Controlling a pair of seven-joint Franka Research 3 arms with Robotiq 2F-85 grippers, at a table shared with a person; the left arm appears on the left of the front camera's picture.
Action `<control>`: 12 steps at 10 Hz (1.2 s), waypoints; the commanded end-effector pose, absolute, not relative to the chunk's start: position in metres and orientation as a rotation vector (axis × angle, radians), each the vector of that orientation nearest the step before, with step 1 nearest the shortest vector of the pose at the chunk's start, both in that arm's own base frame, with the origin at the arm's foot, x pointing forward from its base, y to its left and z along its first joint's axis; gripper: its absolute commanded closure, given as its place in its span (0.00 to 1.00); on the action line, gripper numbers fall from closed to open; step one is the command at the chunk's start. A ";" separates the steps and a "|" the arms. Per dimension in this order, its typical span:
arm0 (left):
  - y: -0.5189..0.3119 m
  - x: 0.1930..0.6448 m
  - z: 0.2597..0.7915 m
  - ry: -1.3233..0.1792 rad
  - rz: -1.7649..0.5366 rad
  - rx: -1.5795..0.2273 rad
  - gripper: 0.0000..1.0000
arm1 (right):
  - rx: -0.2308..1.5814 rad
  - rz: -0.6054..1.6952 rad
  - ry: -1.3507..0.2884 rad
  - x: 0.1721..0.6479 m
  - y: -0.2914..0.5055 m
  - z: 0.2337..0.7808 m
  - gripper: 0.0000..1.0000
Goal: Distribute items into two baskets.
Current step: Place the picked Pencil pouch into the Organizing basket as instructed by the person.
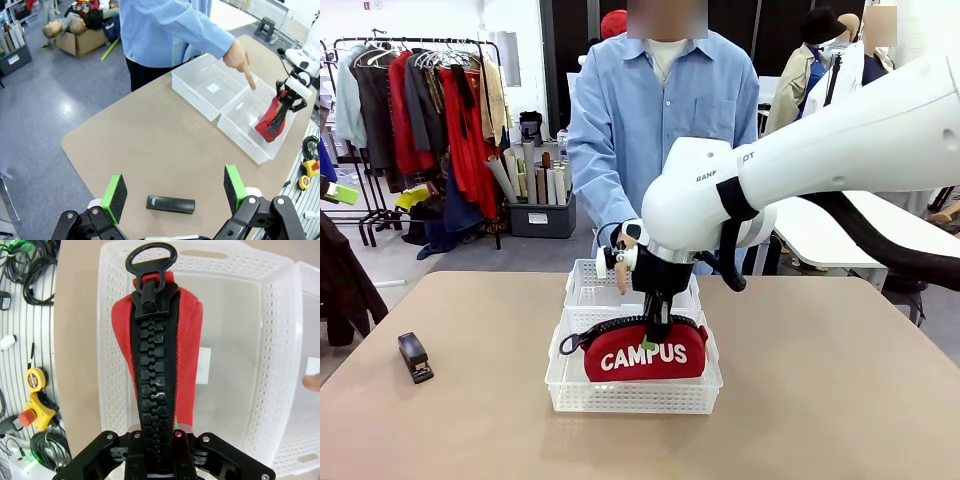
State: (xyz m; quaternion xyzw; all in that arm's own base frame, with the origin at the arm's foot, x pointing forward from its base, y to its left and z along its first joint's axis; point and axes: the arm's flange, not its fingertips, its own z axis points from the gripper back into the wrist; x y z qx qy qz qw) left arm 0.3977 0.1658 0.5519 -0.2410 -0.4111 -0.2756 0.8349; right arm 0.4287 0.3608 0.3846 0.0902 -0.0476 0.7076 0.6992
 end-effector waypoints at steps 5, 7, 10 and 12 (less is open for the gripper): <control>0.166 0.397 0.552 -0.889 -0.588 -0.524 0.00 | 0.238 1.606 -0.099 0.428 0.363 0.361 1.00; 0.166 0.397 0.552 -0.889 -0.588 -0.524 0.00 | 0.219 1.590 -0.080 0.428 0.366 0.362 1.00; 0.166 0.397 0.552 -0.889 -0.588 -0.524 0.00 | 0.219 1.590 -0.080 0.428 0.366 0.362 1.00; 0.166 0.397 0.552 -0.889 -0.588 -0.524 0.00 | 0.219 1.590 -0.080 0.428 0.366 0.362 1.00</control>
